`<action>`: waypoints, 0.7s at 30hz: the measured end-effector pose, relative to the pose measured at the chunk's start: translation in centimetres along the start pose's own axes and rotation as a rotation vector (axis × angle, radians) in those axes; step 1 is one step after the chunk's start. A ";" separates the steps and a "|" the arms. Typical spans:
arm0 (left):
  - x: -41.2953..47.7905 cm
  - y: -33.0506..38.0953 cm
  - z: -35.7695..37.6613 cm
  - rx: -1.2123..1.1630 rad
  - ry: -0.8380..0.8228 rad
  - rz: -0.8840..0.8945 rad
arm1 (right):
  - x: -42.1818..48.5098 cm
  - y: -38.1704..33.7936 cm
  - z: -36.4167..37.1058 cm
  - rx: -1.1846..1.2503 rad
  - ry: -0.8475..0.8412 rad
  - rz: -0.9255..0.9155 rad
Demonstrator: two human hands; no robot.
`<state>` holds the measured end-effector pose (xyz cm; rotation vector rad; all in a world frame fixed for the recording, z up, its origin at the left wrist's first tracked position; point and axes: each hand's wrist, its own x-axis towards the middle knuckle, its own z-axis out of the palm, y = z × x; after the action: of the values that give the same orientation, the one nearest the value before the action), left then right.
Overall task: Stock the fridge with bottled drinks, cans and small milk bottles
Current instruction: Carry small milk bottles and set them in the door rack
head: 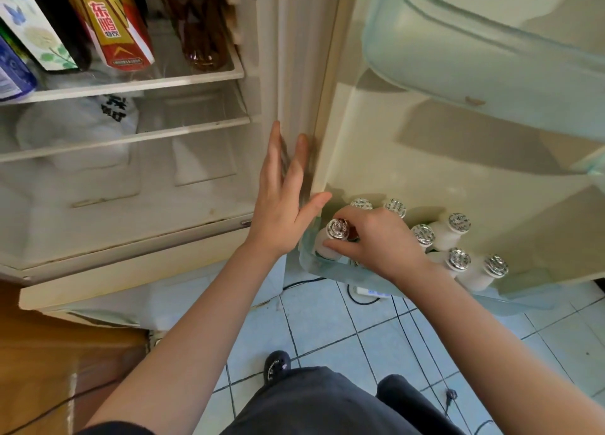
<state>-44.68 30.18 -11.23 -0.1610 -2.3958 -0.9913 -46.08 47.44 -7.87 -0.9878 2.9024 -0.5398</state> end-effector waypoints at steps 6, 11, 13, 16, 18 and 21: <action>0.0 0.2 0.1 -0.006 -0.001 -0.022 | -0.3 -0.3 0.0 0.019 0.016 0.026; 0.0 0.2 0.0 0.004 0.005 -0.015 | -1.0 -0.3 -0.3 -0.066 0.044 -0.037; -0.1 0.2 0.0 0.003 0.008 -0.018 | -1.5 -0.1 -0.9 -0.009 0.163 -0.050; -0.1 0.3 0.1 0.005 0.014 -0.016 | -1.6 0.8 -1.8 0.058 0.324 -0.002; -0.1 0.4 0.1 -0.003 0.016 -0.023 | -1.2 1.6 -2.2 0.041 0.317 0.037; -0.1 0.5 0.0 -0.015 0.025 -0.017 | -0.3 2.4 -2.5 -0.035 0.146 0.014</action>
<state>-44.46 30.58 -11.00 -0.1336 -2.3713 -1.0134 -47.64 50.20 -6.34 -0.9700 3.0543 -0.5854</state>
